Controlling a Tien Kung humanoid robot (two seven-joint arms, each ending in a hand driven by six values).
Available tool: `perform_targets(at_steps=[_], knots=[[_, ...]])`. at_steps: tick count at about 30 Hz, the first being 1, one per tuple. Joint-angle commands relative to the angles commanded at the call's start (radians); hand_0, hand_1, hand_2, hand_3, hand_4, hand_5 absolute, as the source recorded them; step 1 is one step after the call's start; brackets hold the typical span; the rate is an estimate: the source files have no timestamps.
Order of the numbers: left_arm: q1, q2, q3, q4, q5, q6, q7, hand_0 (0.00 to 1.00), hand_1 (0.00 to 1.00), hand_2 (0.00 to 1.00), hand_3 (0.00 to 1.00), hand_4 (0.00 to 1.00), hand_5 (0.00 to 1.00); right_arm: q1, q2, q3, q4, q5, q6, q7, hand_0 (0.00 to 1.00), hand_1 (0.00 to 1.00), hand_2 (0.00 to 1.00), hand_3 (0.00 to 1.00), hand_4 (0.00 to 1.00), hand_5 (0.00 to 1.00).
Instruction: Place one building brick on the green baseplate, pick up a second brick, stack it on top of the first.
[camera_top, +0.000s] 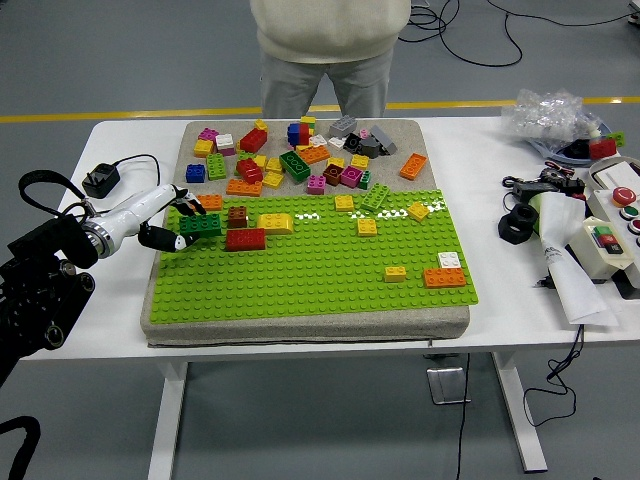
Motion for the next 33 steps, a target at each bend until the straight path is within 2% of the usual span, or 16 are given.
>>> perform_targets(at_steps=[5,11,15,17,20,25,29,33], knots=[[0.036,0.015,-0.009,-0.084,-0.004,-0.013,0.012,0.776,0.673,0.541,0.543,0.549,0.002,-0.003,-0.005,0.008,0.0,-0.007,0.007,0.002,0.791,0.749,0.788,0.761,0.923,0.64],[0.079,0.018,-0.006,-0.164,-0.012,-0.025,0.036,0.776,0.673,0.541,0.543,0.549,0.002,-0.002,-0.011,0.015,0.0,-0.013,0.007,0.008,0.791,0.749,0.788,0.761,0.923,0.64],[0.123,0.009,-0.008,-0.242,-0.024,-0.041,0.062,0.766,0.668,0.539,0.536,0.535,0.002,-0.006,-0.017,0.022,0.0,-0.017,0.013,0.009,0.791,0.749,0.788,0.762,0.924,0.64],[0.132,0.006,-0.01,-0.258,-0.022,-0.044,0.066,0.766,0.668,0.539,0.536,0.535,0.002,-0.007,-0.018,0.023,0.0,-0.018,0.015,0.009,0.791,0.749,0.788,0.762,0.924,0.64],[0.176,0.003,-0.009,-0.325,-0.017,-0.053,0.086,0.766,0.668,0.541,0.535,0.532,0.002,-0.009,-0.021,0.027,0.0,-0.02,0.017,0.011,0.791,0.749,0.788,0.761,0.923,0.641],[0.227,-0.003,-0.01,-0.399,-0.015,-0.064,0.107,0.764,0.665,0.539,0.533,0.524,0.002,-0.011,-0.024,0.03,0.0,-0.02,0.017,0.014,0.791,0.748,0.788,0.762,0.923,0.641],[0.259,-0.012,0.001,-0.428,-0.007,-0.064,0.115,0.764,0.665,0.539,0.533,0.524,0.002,-0.012,-0.024,0.032,0.0,-0.021,0.019,0.014,0.791,0.748,0.788,0.762,0.923,0.641],[0.277,-0.031,0.009,-0.422,-0.001,-0.063,0.118,0.758,0.664,0.539,0.532,0.52,0.002,-0.011,-0.024,0.033,0.0,-0.02,0.016,0.015,0.791,0.749,0.788,0.762,0.923,0.642]])
